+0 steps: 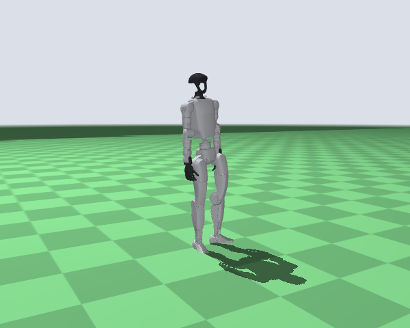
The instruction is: In place motions
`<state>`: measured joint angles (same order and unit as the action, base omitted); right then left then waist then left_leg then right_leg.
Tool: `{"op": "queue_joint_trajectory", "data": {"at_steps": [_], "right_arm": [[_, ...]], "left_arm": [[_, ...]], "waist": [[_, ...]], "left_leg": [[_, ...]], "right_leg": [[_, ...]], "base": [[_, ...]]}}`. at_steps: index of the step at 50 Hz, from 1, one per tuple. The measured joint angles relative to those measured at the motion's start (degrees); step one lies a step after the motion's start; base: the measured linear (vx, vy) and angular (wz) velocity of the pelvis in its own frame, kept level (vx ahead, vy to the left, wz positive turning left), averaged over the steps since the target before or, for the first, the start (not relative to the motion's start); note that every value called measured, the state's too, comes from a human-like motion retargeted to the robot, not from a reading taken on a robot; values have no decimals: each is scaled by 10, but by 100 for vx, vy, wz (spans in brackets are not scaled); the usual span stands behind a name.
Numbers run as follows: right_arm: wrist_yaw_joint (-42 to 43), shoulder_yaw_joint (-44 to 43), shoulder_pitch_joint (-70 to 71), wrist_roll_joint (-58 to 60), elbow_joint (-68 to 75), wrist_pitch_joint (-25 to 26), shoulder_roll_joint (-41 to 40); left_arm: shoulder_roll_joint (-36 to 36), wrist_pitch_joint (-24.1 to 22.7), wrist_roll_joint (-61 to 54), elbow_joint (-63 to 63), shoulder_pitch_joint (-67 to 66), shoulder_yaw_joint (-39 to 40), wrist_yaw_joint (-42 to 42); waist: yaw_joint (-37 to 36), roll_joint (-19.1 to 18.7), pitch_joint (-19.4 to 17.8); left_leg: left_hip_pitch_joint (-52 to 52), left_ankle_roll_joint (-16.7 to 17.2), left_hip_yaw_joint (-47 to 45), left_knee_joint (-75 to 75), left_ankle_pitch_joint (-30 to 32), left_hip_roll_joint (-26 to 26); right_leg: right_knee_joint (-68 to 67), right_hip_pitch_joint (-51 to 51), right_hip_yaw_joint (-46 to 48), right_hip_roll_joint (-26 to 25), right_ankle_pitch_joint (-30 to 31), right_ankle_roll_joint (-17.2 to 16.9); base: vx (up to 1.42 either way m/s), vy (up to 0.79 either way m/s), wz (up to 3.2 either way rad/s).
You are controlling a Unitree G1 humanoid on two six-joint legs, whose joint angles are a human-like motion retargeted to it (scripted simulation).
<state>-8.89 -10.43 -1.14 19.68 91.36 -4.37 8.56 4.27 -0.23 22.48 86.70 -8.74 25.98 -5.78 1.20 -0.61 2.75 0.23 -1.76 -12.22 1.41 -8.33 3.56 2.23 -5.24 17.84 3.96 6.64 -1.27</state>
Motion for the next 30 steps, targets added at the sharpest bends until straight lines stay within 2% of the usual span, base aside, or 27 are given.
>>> {"op": "queue_joint_trajectory", "data": {"at_steps": [30], "right_arm": [[-2,4,1,13,8,4,-3]], "left_arm": [[-4,-3,1,6,0,7,1]], "waist": [[17,1,10]], "left_leg": [[4,-6,7,-7,5,6]], "right_leg": [[-2,4,9,-3,-2,2]], "base": [[0,0,0]]}}
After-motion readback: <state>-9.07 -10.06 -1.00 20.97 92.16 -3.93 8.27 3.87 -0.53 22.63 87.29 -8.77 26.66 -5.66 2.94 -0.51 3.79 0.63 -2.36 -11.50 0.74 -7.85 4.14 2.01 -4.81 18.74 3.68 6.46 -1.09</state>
